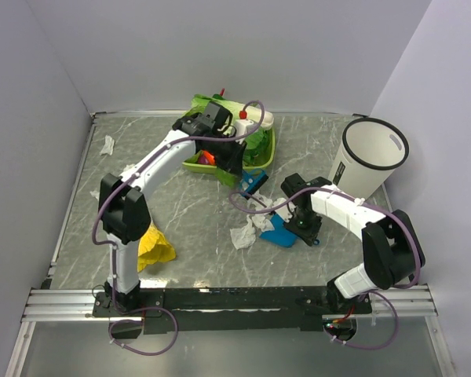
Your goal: Sweep away the paper scraps from the table
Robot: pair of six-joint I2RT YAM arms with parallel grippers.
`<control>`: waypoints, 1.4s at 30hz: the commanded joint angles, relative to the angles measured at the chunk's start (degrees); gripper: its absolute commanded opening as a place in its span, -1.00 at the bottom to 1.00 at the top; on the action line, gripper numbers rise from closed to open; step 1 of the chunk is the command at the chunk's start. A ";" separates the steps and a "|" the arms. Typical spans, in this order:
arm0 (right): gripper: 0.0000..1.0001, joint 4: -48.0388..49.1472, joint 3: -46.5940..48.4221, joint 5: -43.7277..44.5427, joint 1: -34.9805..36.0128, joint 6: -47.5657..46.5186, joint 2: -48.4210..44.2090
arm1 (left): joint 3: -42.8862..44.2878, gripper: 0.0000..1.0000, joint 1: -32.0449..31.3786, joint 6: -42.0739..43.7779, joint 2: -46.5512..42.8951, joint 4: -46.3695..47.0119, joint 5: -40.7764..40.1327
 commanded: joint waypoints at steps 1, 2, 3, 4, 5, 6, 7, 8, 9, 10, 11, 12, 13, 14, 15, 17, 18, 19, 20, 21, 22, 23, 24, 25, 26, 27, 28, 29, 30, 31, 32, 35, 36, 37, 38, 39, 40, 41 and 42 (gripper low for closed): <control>-1.00 -1.22 -0.64 0.65 0.24 0.03 -2.49 | 0.24 -0.98 -0.12 2.51 -2.51 0.79 -6.30; -1.00 -1.40 -0.46 0.56 0.24 0.30 -1.88 | 2.68 -0.98 -0.12 2.43 -0.06 -0.60 -6.39; -1.00 -1.49 0.15 0.65 0.15 0.56 -1.44 | 4.09 -0.98 -0.21 2.69 1.35 -1.57 -6.39; -1.00 -1.57 0.50 0.56 0.24 1.08 -1.08 | 5.33 -0.98 -0.30 2.78 2.67 -2.45 -7.09; -1.00 -1.75 0.94 0.65 0.24 1.35 -0.65 | 6.47 -0.98 -0.38 2.86 4.69 -2.90 -7.96; -1.00 -1.66 1.55 0.56 0.24 1.53 -0.38 | 6.66 -0.98 -0.38 2.95 5.40 -2.81 -9.10; -1.00 -1.75 1.82 0.65 0.24 1.44 -0.20 | 6.66 -0.98 -0.38 3.13 5.76 -2.64 -9.38; -1.00 -1.75 2.09 0.73 0.24 1.44 -0.11 | 6.66 -0.98 -0.38 3.22 6.72 -2.38 -9.12; -1.00 -1.75 2.44 0.82 0.24 1.44 0.06 | 7.01 -0.98 -0.38 3.22 7.16 -2.55 -8.77; -1.00 -1.75 2.61 1.08 0.24 1.35 0.06 | 7.27 -0.98 -0.38 3.13 7.60 -2.55 -6.94; -1.00 -1.66 2.62 1.26 0.24 1.35 0.06 | 7.62 -0.98 -0.47 2.78 8.48 -2.37 -6.05; -1.00 -1.57 2.27 1.44 0.24 1.53 -0.02 | 7.71 -0.98 -0.65 2.60 9.01 -2.29 -5.43; -1.00 -1.49 2.18 1.52 0.15 1.62 -0.03 | 7.80 -0.98 -0.82 2.17 9.45 -2.20 -4.81; -1.00 -1.49 1.91 1.61 0.15 1.62 -0.20 | 7.80 -0.98 -1.43 2.08 10.23 -2.02 -4.55; -1.00 -1.31 1.48 1.79 0.15 1.79 -0.29 | 7.63 -0.98 -1.87 2.07 10.50 -1.93 -4.11; -1.00 -1.14 1.04 1.70 0.15 2.06 -0.20 | 6.93 -0.98 -3.10 1.64 11.21 -1.32 -1.40; -1.00 -1.05 0.86 1.61 0.15 2.32 -0.20 | 6.57 -0.98 -3.46 1.37 11.30 -0.80 0.10; -1.00 -1.05 0.68 1.61 0.15 2.41 -0.11 | 6.22 -0.98 -3.81 0.76 11.47 -0.36 2.12; -1.00 -1.05 0.77 1.61 0.07 2.50 0.06 | 6.04 -0.98 -4.33 0.49 11.56 -0.18 6.31; -1.00 -0.96 0.77 1.53 -0.02 2.76 0.06 | 6.04 -0.98 -4.51 0.32 11.65 -0.09 8.88; -1.00 -0.96 0.86 1.44 -0.11 2.85 0.15 | 6.22 -0.98 -4.69 -0.38 11.65 -0.17 10.82; -1.00 -0.87 0.86 1.44 -0.29 2.93 0.24 | 6.30 -0.98 -4.69 -0.82 11.56 -0.26 11.88; -1.00 -0.52 1.03 1.35 -0.46 3.11 0.33 | 6.31 -0.98 -4.69 -0.83 11.47 -0.44 12.15; -1.00 -0.35 1.03 1.18 -0.64 3.20 0.50 | 6.48 -0.98 -4.52 -0.57 11.30 -0.79 12.16; -1.00 -0.26 1.03 0.91 -0.73 3.29 0.85 | 6.48 -0.98 -3.82 -0.65 11.04 -0.96 12.59; -1.00 -0.08 1.12 0.74 -0.90 3.72 1.03 | 6.57 -0.98 -3.29 -0.82 10.95 -1.23 14.42; -1.00 0.53 1.12 0.56 -0.99 3.90 1.03 | 6.57 -0.98 -2.76 -1.44 10.60 -1.23 15.31; -1.00 0.97 1.03 0.65 -1.16 3.99 0.94 | 6.48 -0.98 -1.71 -1.62 10.25 -1.32 15.67; -1.00 1.41 0.60 0.56 -1.25 4.08 0.77 | 6.22 -0.98 -1.27 -1.70 9.98 -1.40 15.50; -1.00 2.55 0.33 -0.66 -1.34 3.99 0.59 | 6.13 -0.98 -1.00 -1.36 9.20 -1.67 14.45; -1.00 3.08 -0.37 -0.76 -1.34 3.90 0.42 | 6.13 -0.98 -0.39 -1.09 8.67 -2.02 14.09; -1.00 6.75 -2.56 -2.16 -1.78 2.85 -1.94 | 5.34 -0.98 0.58 -1.09 6.38 -2.11 14.09; -1.00 7.82 -3.35 -2.86 -1.96 2.06 -2.66 | 5.08 -0.98 0.84 -1.26 5.85 -1.76 13.91; -1.00 8.79 -3.97 -3.13 -1.96 1.62 -3.36 | 4.64 -0.98 0.93 -1.44 4.80 -1.76 14.09; -1.00 10.36 -4.85 -3.22 -1.87 1.36 -3.97 | 4.37 -0.98 1.28 -1.62 4.36 -1.50 14.18; -1.00 10.99 -5.20 -3.48 -1.96 1.01 -4.15 | 4.29 -0.98 1.37 -1.79 4.01 -1.32 14.26; -1.00 11.52 -5.47 -3.66 -2.13 0.92 -4.33 | 3.94 -0.98 1.55 -2.14 3.39 -0.80 14.35; -1.00 12.65 -5.91 -3.75 -2.05 0.57 -4.51 | 4.02 -0.98 1.72 -2.14 3.21 -0.88 14.18; -1.00 13.10 -6.17 -3.83 -2.22 0.39 -4.68 | 4.19 -0.98 1.81 -1.97 3.04 -0.97 13.92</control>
